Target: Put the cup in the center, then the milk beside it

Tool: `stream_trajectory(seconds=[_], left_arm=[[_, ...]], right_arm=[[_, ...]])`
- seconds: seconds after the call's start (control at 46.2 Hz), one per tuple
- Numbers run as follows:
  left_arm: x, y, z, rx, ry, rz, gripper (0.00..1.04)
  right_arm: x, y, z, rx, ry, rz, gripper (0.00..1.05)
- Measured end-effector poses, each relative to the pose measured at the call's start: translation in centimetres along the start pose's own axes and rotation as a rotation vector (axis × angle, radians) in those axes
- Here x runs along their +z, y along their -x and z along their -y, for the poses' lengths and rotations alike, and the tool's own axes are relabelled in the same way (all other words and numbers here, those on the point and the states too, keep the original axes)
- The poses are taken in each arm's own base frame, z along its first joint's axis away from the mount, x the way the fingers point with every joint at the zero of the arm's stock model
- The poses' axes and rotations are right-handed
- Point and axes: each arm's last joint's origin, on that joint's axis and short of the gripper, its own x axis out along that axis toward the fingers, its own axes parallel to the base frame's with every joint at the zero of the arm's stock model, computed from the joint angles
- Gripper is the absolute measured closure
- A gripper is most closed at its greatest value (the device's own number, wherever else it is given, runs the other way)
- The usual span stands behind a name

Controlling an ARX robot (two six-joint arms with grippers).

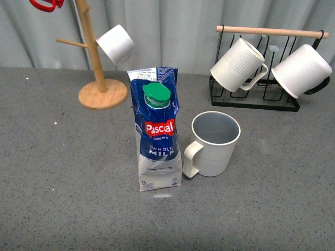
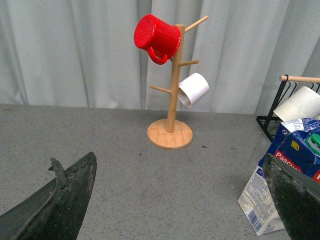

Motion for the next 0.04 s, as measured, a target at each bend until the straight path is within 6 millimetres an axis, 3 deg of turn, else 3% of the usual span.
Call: stream_trajectory(seconds=[0.043], left_arm=[[0.00,0.00,0.00,0.000,0.000,0.000,0.06]], right_arm=[[0.00,0.00,0.00,0.000,0.000,0.000,0.09]])
